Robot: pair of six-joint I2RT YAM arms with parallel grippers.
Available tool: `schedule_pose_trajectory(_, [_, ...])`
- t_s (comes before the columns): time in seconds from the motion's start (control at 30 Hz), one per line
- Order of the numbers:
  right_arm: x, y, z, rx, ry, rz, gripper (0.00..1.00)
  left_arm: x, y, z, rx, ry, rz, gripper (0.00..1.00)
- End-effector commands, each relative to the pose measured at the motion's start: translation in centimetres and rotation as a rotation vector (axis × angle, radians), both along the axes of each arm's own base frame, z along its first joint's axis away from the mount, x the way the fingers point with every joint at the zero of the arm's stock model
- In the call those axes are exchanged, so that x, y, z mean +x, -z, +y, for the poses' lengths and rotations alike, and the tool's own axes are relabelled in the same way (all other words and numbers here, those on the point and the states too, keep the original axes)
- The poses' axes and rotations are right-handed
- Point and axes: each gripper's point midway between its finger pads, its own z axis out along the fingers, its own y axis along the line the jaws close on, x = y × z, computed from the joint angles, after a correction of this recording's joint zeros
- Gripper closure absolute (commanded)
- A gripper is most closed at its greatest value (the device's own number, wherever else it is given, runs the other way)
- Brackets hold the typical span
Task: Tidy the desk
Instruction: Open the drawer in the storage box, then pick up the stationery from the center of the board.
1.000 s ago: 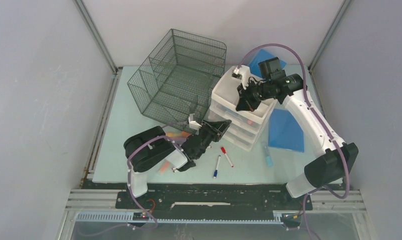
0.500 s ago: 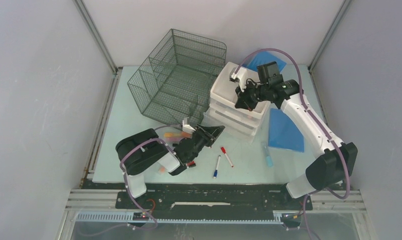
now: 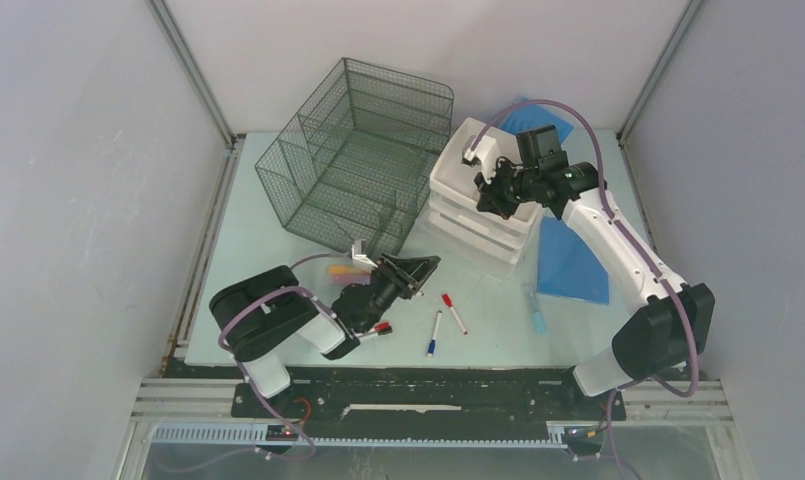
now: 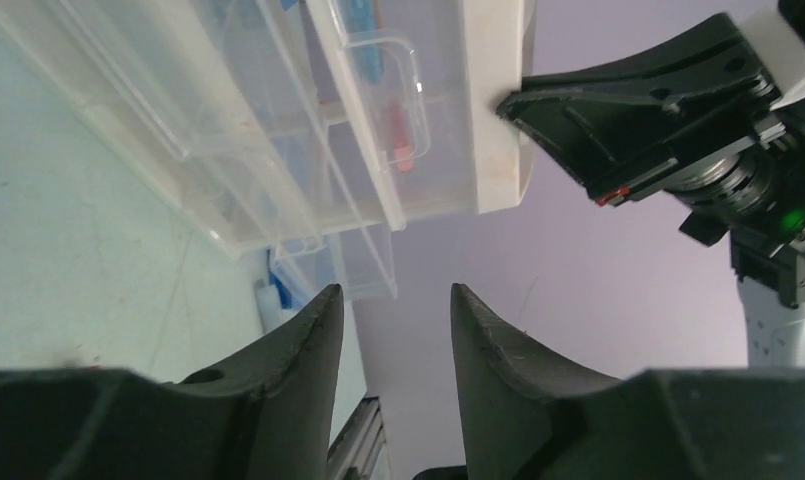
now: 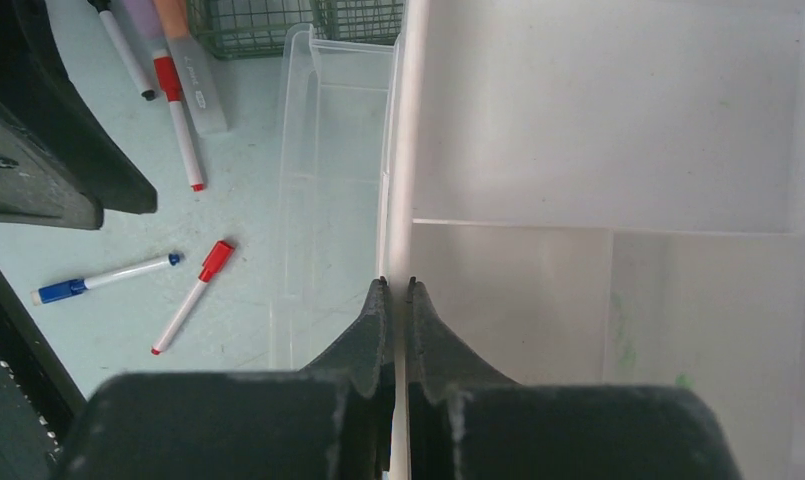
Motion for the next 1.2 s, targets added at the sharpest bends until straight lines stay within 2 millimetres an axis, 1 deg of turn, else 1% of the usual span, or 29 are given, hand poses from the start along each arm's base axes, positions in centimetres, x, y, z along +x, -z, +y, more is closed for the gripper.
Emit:
schedule_pose_trajectory(0.0, [0.3,0.9,-2.1,-0.089,-0.005,-0.023,1.0,-1.2,-1.4,1.0,0.023,0.017,-0.082,0.52])
schedule_pose_trajectory(0.17, [0.1,0.6,-2.8,-0.101,-0.007,-0.03,1.0,-2.4,-2.4,3.5,0.128,-0.023,-0.22,0.48])
schedule_pose_trajectory(0.2, [-0.1,0.1,-2.7,-0.094,-0.013,-0.032,0.94,-2.7,-2.5,4.1,0.152,-0.034,-0.249,0.46])
schedule_pose_trajectory(0.23, [-0.4,-0.4,-2.6,-0.081,-0.02,-0.03,0.8,-3.0,-2.7,4.7,0.172,-0.043,-0.273,0.44])
schedule_pose_trajectory(0.3, [-1.2,-1.8,-2.2,-0.049,-0.036,-0.037,0.6,-3.5,-2.9,5.6,0.224,-0.052,-0.323,0.39])
schedule_pose_trajectory(0.33, [-1.7,-2.7,-2.0,-0.03,-0.044,-0.047,0.49,-3.7,-2.5,5.8,0.271,-0.046,-0.33,0.37])
schedule_pose_trajectory(0.37, [-2.1,-3.4,-1.8,-0.015,-0.049,-0.056,0.41,-3.8,-2.3,5.9,0.319,-0.043,-0.349,0.36])
schedule_pose_trajectory(0.43, [-3.1,-5.0,-1.5,0.01,-0.061,-0.076,0.31,-3.9,-2.3,6.2,0.421,-0.036,-0.388,0.32])
schedule_pose_trajectory(0.5, [-4.3,-6.4,-1.4,0.03,-0.069,-0.093,0.25,-3.8,-2.3,6.9,0.526,-0.047,-0.419,0.29])
schedule_pose_trajectory(0.57, [-5.8,-7.6,-1.3,0.049,-0.089,-0.114,0.22,-3.7,-2.3,8.1,0.633,-0.073,-0.447,0.24])
schedule_pose_trajectory(0.63, [-7.4,-8.5,-1.2,0.062,-0.109,-0.131,0.21,-3.5,-3.1,9.9,0.694,-0.129,-0.47,0.15])
schedule_pose_trajectory(0.7, [-9.0,-9.0,-1.4,0.081,-0.123,-0.142,0.19,-3.5,-3.4,11.5,0.748,-0.182,-0.486,0.02])
schedule_pose_trajectory(0.73, [-10.0,-9.2,-1.6,0.092,-0.133,-0.149,0.19,-3.4,-3.4,12.4,0.771,-0.212,-0.481,0.0])
schedule_pose_trajectory(0.77, [-11.0,-8.8,-1.6,0.104,-0.149,-0.135,0.19,-3.4,-3.1,13.3,0.797,-0.23,-0.465,0.0])
schedule_pose_trajectory(0.87, [-14.0,-7.6,-1.6,0.132,-0.222,-0.122,0.18,-3.6,-3.3,15.2,0.82,-0.28,-0.442,0.0])
schedule_pose_trajectory(0.97, [-16.8,-5.7,-1.8,0.143,-0.296,-0.109,0.17,-4.2,-3.3,16.0,0.85,-0.269,-0.449,0.0])
schedule_pose_trajectory(1.03, [-17.9,-4.1,-2.1,0.14,-0.316,-0.098,0.16,-4.5,-3.1,16.3,0.872,-0.251,-0.443,0.0])
schedule_pose_trajectory(1.1, [-19.0,-2.2,-2.4,0.133,-0.338,-0.076,0.14,-4.8,-2.4,16.3,0.902,-0.219,-0.418,0.0])
schedule_pose_trajectory(1.17, [-19.5,-0.2,-2.7,0.116,-0.343,-0.054,0.13,-5.2,-1.4,16.2,0.932,-0.178,-0.384,0.02])
